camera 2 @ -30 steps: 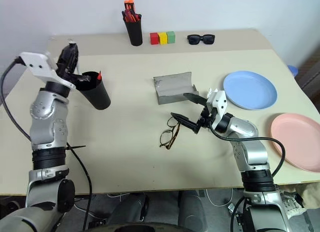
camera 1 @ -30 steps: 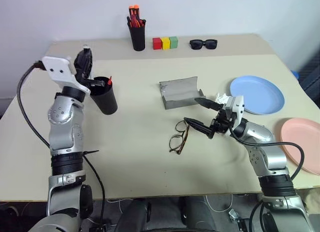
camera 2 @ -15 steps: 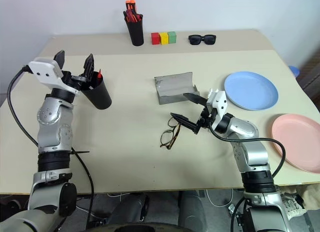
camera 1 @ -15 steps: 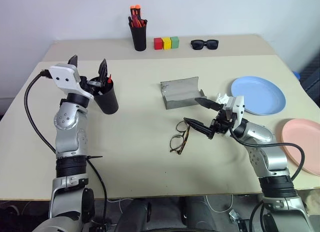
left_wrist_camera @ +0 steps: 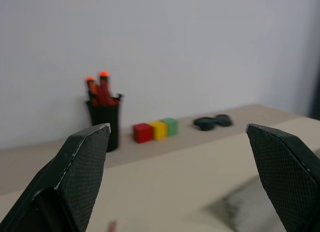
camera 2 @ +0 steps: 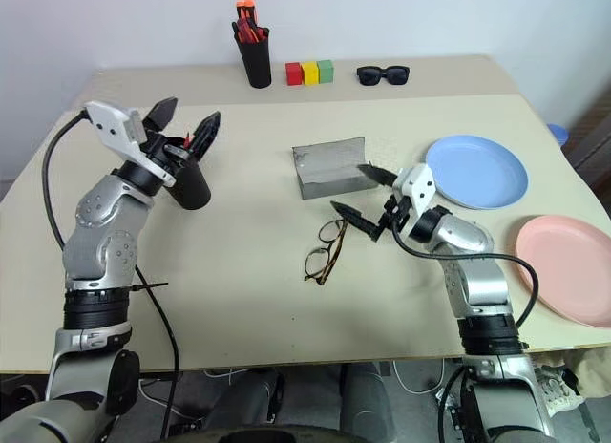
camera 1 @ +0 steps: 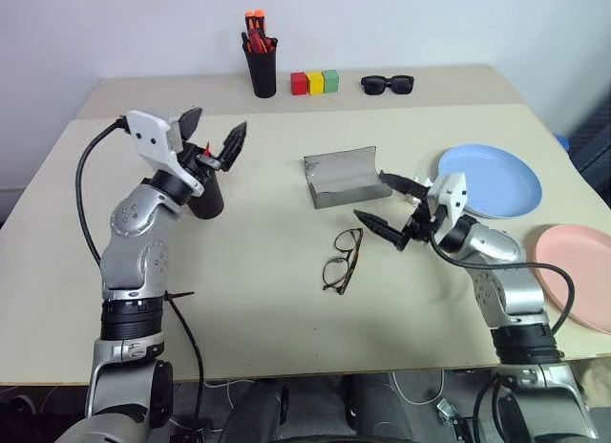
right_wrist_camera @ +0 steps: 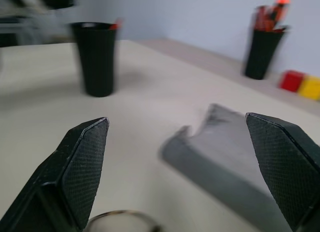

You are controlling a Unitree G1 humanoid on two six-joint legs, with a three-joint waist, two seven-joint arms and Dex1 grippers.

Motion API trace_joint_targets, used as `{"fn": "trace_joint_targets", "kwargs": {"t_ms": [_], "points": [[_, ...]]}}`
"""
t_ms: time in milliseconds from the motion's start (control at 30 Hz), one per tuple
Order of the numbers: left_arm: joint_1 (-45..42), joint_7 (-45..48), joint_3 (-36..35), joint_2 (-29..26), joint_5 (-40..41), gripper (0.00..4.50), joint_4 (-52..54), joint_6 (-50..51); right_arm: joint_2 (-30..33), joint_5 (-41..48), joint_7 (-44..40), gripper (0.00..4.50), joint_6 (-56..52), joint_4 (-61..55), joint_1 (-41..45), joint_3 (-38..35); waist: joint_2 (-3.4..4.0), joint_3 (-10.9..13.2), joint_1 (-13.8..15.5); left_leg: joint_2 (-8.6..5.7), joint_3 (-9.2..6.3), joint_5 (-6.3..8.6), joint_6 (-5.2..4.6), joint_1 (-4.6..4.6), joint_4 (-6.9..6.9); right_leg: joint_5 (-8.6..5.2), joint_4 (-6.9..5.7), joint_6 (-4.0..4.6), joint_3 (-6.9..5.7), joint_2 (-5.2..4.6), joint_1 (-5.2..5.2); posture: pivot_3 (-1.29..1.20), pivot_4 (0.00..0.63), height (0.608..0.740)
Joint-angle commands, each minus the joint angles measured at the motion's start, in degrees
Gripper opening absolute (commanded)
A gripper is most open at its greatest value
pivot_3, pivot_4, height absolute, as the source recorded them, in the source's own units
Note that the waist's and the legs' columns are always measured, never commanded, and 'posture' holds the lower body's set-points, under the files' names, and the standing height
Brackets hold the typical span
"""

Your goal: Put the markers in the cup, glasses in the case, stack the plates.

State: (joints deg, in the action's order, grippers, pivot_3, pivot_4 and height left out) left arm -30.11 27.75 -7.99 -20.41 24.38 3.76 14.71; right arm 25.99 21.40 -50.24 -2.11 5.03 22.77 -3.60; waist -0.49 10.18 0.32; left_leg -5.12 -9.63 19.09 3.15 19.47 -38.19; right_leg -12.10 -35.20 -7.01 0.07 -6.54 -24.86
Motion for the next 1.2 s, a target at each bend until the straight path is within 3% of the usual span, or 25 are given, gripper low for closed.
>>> {"fn": "trace_joint_targets", "kwargs": {"t_ms": [33, 267, 500, 633, 933, 1033, 1200], "points": [[-2.53, 0.34, 2.10, 1.16, 1.03, 4.48, 2.33, 2.97, -0.24, -1.45, 0.55, 4.50, 3.00, 0.71, 1.08, -0.26, 0.00, 0.00, 0.15, 0.00, -0.01, 0.00, 0.00, 0.01, 0.00, 0.00, 0.00, 0.00, 0.00, 0.00, 0.00, 0.00, 0.150, 0.740], [3.31, 3.51, 1.58, 0.27, 5.48, 4.48, 8.97, 8.47, 2.12, -5.81, -3.82, 4.50, 3.40, 6.59, 9.13, 4.17, 0.05, 0.01, -1.50, 0.01, 0.04, 0.00, -0.01, 0.00, 0.02, 0.00, 0.02, 0.00, 0.03, 0.00, -0.03, 0.00, 0.150, 0.740], [13.14, 6.68, -0.76, -4.85, 12.35, 4.48, 19.46, 14.62, 2.38, -12.11, -12.25, 4.50, 9.09, 26.98, 23.66, 9.61, 0.07, 0.03, -1.19, 0.06, 0.09, 0.00, 0.00, -0.02, 0.05, 0.02, -0.02, 0.04, 0.12, 0.07, -0.07, 0.00, 0.150, 0.740], [17.11, 4.62, -2.32, -5.62, 11.23, 4.48, 21.64, 14.12, -0.14, -18.03, -10.71, 4.50, 14.30, 42.96, 32.24, 12.39, 0.07, 0.03, -1.17, 0.04, 0.11, 0.00, 0.00, -0.01, 0.05, 0.02, 0.02, 0.05, 0.14, 0.05, -0.06, 0.00, 0.150, 0.740], [20.10, 0.30, -2.64, -4.74, 11.10, 4.48, 25.13, 13.89, -2.00, -22.72, -15.53, 4.50, 16.75, 59.36, 40.07, 13.62, 0.09, 0.04, -1.28, 0.04, 0.12, 0.01, -0.02, 0.06, 0.09, 0.02, 0.06, 0.06, 0.17, 0.03, -0.15, 0.00, 0.150, 0.740], [20.47, -0.36, -2.48, -4.52, 10.72, 4.50, 25.18, 13.57, -2.10, -23.63, -15.83, 3.65, 16.52, 61.44, 41.45, 13.18, 0.09, 0.04, -1.39, 0.04, 0.13, 0.01, -0.02, 0.06, 0.09, 0.03, 0.03, 0.06, 0.17, 0.04, -0.17, 0.00, 0.150, 0.740], [19.46, -0.99, -1.79, -4.19, 9.71, 4.50, 23.97, 13.13, -2.35, -25.79, -16.09, 1.23, 17.25, 62.72, 41.88, 13.91, 0.10, 0.05, -1.42, 0.04, 0.15, 0.01, -0.01, 0.03, 0.09, 0.04, -0.01, 0.08, 0.19, 0.05, -0.17, 0.00, 0.150, 0.740]]}}
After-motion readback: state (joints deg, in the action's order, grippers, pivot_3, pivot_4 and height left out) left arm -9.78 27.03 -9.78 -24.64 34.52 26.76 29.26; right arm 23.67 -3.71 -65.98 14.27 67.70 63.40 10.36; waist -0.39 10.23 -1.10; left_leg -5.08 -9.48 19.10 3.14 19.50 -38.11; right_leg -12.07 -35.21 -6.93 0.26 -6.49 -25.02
